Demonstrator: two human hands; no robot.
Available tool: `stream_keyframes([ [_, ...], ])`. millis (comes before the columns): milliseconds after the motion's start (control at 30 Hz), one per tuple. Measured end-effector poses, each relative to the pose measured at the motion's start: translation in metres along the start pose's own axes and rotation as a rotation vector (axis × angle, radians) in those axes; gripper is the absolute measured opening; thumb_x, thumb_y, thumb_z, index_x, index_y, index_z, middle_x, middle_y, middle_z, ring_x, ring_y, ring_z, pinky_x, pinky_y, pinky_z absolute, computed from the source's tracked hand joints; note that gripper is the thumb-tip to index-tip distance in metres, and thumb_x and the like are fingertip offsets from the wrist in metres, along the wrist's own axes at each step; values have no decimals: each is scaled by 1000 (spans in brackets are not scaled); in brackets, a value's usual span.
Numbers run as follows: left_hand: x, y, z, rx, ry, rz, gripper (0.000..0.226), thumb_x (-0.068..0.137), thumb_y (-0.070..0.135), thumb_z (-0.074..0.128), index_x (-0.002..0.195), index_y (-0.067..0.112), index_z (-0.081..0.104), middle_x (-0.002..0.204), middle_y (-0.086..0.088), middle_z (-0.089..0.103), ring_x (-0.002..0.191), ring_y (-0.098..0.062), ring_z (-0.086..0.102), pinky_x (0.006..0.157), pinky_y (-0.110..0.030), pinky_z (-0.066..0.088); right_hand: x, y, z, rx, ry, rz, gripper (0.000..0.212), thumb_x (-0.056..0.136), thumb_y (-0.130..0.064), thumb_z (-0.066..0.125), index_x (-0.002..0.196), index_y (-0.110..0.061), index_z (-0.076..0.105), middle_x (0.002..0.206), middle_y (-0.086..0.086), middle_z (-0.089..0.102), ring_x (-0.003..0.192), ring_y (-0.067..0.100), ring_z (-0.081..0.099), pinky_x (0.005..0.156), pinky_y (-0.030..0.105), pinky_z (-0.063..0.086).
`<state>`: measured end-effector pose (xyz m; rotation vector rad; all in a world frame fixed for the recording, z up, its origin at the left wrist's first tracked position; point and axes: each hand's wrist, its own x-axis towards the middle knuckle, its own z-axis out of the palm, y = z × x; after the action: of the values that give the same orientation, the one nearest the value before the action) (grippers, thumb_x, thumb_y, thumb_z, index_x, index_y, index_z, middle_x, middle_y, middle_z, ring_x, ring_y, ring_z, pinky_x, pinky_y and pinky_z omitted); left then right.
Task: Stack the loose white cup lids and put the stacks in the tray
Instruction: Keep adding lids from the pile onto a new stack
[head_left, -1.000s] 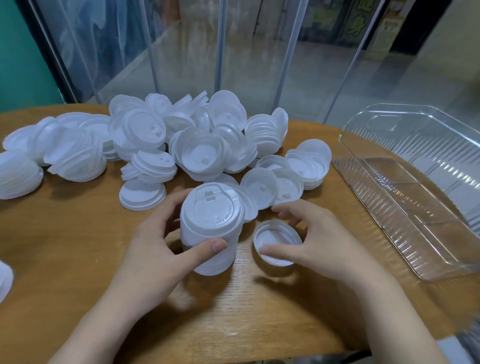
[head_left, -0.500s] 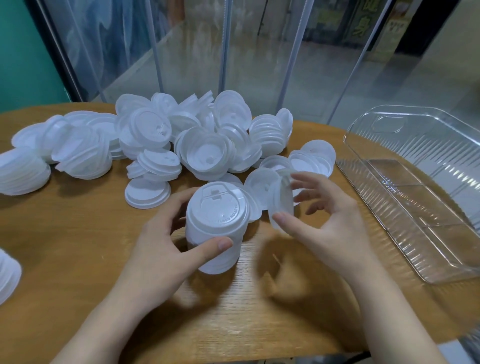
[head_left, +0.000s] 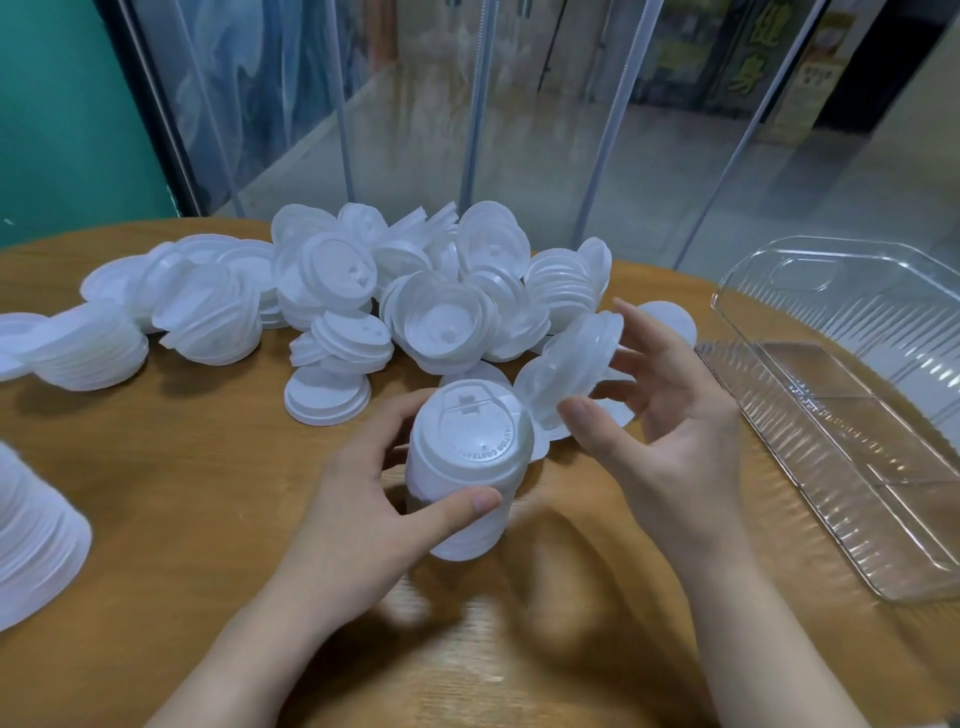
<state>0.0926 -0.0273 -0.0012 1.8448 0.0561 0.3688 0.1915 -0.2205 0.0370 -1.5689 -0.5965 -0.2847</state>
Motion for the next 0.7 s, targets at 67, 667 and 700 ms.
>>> stream_keyframes([
  [67,0,0,0,2,0,4,71,61,56,83,127,48,60,125,26,68,118,1,63,94,-22,47,0,-1,6,69,-42,-5,85,71,-44,88,141,-12,55,130,3,68,121,27,65,91,38,55],
  [667,1,0,2,-7,-15,0,73,64,47,89,130,46,59,123,23,69,117,-1,64,90,-12,49,-3,12,14,-8,-354,166,79,66,-43,84,139,-27,57,132,-6,65,127,21,61,109,54,47],
  [700,0,0,2,-1,-12,-3,72,64,43,90,129,46,59,123,24,69,117,0,63,90,-11,48,-3,12,13,-37,-375,172,77,66,-45,84,137,-28,59,132,-4,66,127,20,61,109,53,47],
])
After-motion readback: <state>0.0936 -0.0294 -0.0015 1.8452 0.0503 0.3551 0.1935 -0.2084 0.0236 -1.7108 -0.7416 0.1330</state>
